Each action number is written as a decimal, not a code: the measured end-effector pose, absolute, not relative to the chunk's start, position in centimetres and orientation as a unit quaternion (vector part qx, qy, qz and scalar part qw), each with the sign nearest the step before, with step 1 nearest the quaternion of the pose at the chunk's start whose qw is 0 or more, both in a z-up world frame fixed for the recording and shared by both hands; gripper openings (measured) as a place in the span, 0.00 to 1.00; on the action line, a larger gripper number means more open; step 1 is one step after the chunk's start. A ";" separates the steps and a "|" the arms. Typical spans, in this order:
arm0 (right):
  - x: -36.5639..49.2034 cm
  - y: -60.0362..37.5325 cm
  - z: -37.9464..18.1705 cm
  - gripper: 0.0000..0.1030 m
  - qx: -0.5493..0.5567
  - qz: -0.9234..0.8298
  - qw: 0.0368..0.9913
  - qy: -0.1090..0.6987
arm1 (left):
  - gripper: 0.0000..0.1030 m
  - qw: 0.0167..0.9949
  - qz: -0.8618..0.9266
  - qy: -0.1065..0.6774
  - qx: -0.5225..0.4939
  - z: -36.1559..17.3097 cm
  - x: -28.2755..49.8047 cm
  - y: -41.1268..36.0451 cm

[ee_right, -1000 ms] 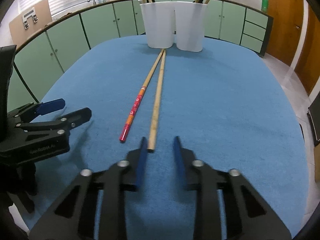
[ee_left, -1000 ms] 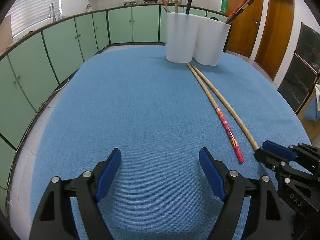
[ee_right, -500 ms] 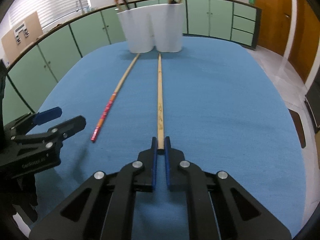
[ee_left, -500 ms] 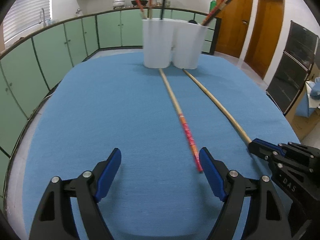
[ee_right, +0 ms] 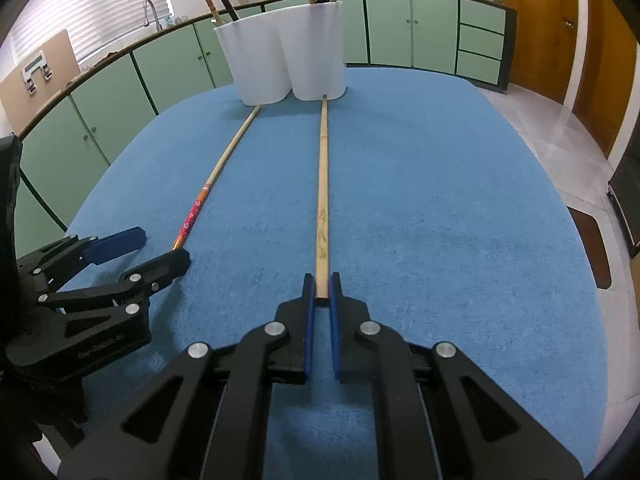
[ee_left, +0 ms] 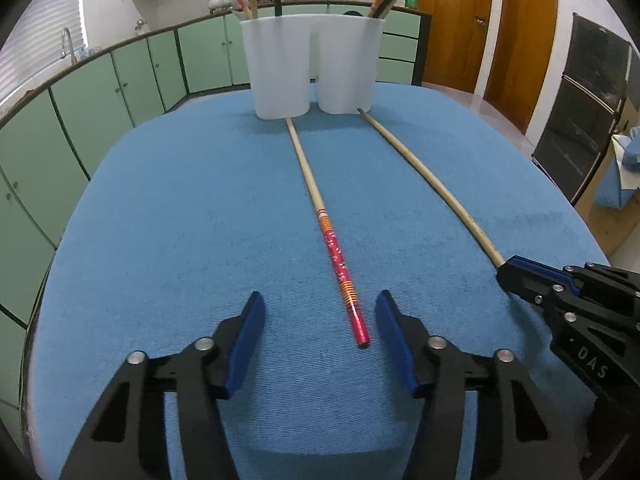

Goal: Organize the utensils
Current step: 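Grasp the last red-patterned chopstick with the left gripper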

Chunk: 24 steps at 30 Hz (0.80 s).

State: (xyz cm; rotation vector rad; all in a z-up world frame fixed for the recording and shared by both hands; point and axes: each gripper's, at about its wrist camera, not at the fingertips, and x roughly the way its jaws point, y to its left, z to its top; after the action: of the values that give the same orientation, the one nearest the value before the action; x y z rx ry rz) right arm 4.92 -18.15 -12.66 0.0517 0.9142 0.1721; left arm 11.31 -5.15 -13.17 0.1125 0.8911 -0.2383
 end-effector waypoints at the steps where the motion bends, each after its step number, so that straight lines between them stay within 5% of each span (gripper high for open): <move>1: 4.9 -18.1 -12.7 0.07 0.025 0.083 0.894 0.440 | 0.44 0.894 -0.116 0.429 0.054 -13.1 11.3 -5.3; 4: 4.9 -18.2 -12.7 0.07 0.025 0.083 0.894 0.440 | 0.27 0.895 -0.123 0.425 0.059 -13.0 11.1 -5.7; 10: 4.9 -18.4 -12.8 0.07 0.029 0.085 0.894 0.439 | 0.08 0.895 -0.123 0.425 0.057 -13.0 11.2 -5.9; 24: 4.3 -19.0 -11.8 0.06 0.043 0.091 0.901 0.421 | 0.05 0.904 -0.120 0.408 0.039 -11.7 10.5 -4.9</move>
State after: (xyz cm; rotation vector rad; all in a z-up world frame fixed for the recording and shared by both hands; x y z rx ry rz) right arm 4.26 -18.97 -11.81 0.0896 0.8705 0.1888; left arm 10.49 -4.94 -11.74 0.0805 0.8424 -0.2484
